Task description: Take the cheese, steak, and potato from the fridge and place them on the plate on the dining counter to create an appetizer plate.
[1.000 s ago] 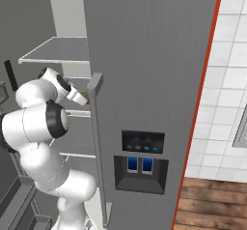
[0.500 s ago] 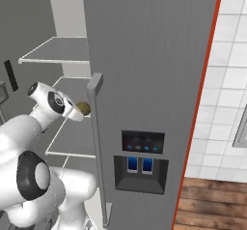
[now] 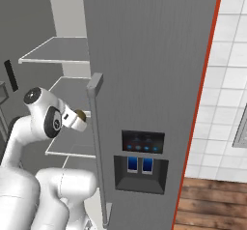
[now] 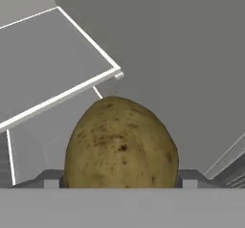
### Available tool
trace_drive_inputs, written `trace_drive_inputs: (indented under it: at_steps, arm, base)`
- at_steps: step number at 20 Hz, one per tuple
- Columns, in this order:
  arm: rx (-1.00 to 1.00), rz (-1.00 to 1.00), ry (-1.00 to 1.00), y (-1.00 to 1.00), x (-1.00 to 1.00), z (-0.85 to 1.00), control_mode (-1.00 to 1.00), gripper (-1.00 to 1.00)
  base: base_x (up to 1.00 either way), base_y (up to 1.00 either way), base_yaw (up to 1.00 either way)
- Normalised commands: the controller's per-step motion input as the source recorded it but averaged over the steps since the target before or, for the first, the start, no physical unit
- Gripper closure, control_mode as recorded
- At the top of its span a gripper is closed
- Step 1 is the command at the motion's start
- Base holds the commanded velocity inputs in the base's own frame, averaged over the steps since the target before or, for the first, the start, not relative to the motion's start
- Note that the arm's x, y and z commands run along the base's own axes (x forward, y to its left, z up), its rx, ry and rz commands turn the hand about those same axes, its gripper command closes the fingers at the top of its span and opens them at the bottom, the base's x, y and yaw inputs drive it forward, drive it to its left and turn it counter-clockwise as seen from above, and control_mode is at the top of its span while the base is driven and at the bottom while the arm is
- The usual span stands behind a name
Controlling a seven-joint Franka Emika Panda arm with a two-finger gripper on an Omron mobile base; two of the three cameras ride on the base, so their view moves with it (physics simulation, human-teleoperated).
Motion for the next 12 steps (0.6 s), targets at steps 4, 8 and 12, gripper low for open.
trace_drive_inputs:
  at_steps: [4,8,12]
  arm:
    - [0.00,0.30,0.19,0.00,-1.00,0.26,-1.00,1.00]
    - [0.00,0.27,0.12,0.00,-0.97,0.83,-1.00,1.00]
    - [0.00,0.21,0.06,0.00,-0.91,0.98,-1.00,1.00]
  base:
    - [0.00,0.00,0.00]
    - [0.00,0.00,0.00]
    - [0.00,0.00,0.00]
